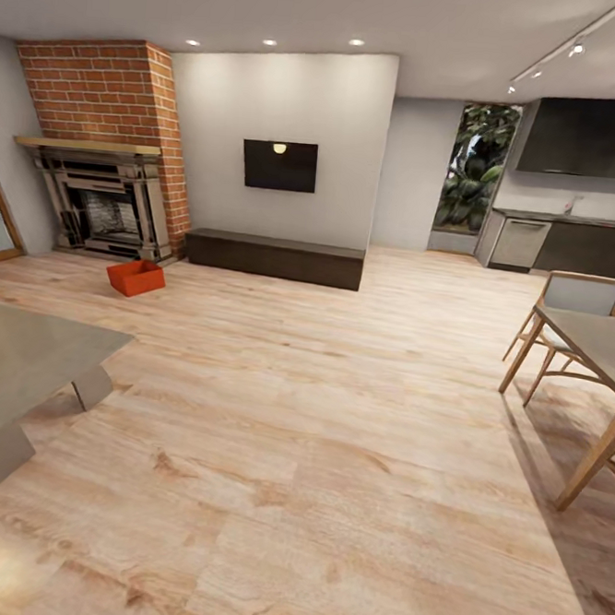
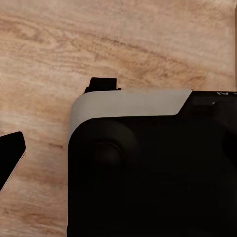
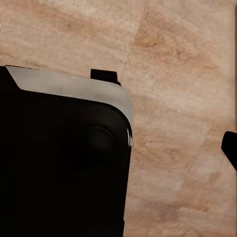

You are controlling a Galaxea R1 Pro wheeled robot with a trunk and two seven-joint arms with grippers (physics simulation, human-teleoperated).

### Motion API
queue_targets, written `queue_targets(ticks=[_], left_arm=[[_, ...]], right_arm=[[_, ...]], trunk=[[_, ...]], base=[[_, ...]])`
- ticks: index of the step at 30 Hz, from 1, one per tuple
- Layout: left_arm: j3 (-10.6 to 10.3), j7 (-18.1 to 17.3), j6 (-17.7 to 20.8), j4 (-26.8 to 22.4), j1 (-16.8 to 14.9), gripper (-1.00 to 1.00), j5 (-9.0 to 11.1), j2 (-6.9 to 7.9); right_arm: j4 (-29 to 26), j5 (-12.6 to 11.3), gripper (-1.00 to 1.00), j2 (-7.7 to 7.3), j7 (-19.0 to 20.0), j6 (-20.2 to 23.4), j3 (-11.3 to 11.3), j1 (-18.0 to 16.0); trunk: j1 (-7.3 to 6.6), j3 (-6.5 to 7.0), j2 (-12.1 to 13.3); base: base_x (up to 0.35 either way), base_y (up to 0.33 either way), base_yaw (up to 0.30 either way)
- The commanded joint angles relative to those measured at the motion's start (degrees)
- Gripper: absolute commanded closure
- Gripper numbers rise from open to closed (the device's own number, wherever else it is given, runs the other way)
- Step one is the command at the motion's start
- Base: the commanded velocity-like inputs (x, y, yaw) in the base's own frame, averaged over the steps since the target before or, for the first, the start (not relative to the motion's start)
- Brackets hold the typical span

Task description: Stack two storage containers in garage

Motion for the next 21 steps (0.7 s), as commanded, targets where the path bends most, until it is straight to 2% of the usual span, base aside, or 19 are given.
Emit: queue_targets(ticks=[1, 21], left_arm=[[0.1, 0.1, -0.2, 0.0, 0.0, -1.0, 0.0, -0.01], [0.1, 0.1, -0.2, 0.1, 0.0, -1.0, 0.0, 0.06]], right_arm=[[0.2, -0.5, -1.0, 0.06, -0.1, -0.3, 0.5, -0.1], [0.2, -0.5, -1.0, 0.09, -0.1, -0.4, 0.4, -0.1]], trunk=[[0.03, -0.05, 0.0], [0.03, -0.05, 0.0]], base=[[0.323, 0.0, 0.0], [0.323, 0.0, 0.0]])
